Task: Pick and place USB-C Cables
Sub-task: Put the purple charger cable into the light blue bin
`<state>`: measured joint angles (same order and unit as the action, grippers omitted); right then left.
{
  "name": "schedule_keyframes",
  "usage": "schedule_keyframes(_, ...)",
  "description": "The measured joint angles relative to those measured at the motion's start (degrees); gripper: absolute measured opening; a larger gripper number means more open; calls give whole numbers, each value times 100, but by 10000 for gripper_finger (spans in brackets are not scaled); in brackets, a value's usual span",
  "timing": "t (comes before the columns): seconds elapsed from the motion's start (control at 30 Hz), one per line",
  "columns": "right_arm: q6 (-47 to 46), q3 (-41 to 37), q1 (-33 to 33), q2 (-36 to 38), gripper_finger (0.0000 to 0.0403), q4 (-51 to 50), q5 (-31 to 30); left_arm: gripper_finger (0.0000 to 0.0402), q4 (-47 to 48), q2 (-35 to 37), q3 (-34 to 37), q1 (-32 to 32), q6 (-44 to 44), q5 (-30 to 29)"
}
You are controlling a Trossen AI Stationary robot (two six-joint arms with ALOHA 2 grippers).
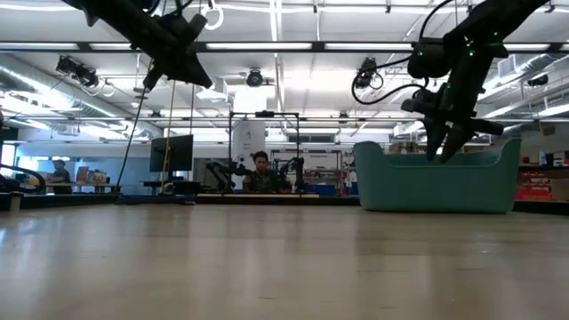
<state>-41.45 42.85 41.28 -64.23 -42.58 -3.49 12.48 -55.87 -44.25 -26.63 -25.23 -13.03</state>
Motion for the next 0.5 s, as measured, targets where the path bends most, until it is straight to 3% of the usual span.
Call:
schedule_keyframes(0.23, 646, 72, 15, 387, 197, -47, 60, 20, 1521, -1238, -1329, -564, 37, 157)
schedule_keyframes(0.5, 1192, 370, -92, 1192, 203, 270, 42, 33, 3185, -2783, -2584, -1408, 624, 734)
